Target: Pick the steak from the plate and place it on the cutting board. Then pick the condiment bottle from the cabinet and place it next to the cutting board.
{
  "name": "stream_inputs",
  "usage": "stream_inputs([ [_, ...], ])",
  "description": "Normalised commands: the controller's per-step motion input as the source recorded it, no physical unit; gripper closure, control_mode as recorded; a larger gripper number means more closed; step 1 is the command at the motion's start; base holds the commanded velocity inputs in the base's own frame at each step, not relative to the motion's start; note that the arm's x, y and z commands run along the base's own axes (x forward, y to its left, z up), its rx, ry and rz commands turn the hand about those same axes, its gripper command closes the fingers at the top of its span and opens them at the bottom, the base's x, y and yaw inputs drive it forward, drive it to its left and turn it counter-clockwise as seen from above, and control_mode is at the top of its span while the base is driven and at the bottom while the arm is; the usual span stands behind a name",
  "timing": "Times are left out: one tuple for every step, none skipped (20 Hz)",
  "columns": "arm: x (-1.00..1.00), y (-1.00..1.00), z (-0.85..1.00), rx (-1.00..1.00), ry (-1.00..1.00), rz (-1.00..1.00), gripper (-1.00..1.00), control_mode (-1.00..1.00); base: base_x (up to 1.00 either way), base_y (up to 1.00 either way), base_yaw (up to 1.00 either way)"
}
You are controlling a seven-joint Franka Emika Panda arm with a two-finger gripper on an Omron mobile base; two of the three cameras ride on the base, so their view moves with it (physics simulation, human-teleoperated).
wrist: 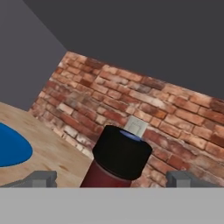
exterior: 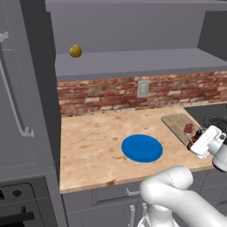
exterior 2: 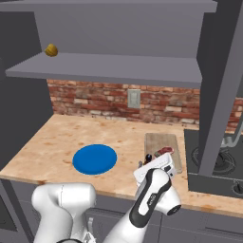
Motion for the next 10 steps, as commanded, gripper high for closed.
stream_inputs([
  [0.0,0.02,-0.01,0.0,0.01,0.0,-1.0,-1.0,0.0,0.0,0.0],
  [0.0,0.02,-0.01,0.0,0.01,0.0,-1.0,-1.0,0.0,0.0,0.0],
  [0.0,0.02,0.0,0.0,0.01,0.0,-1.0,-1.0,0.0,0.0,0.0],
  [0.0,0.02,0.0,0.0,0.01,0.0,-1.0,-1.0,0.0,0.0,0.0],
  [0.0,0.02,0.0,0.0,0.01,0.0,-1.0,-1.0,0.0,0.0,0.0],
  [0.0,0.02,0.0,0.0,0.01,0.0,-1.0,-1.0,0.0,0.0,0.0],
  [0.0,0.02,0.0,0.0,0.01,0.0,-1.0,-1.0,0.0,0.0,0.0],
  [0.0,0.02,0.0,0.0,0.01,0.0,-1.0,-1.0,0.0,0.0,0.0],
  [0.0,0.01,0.0,0.0,0.03,0.0,-1.0,-1.0,0.0,0.0,0.0],
  [0.0,0.0,0.0,0.0,0.05,0.0,-1.0,-1.0,0.0,0.0,0.0],
])
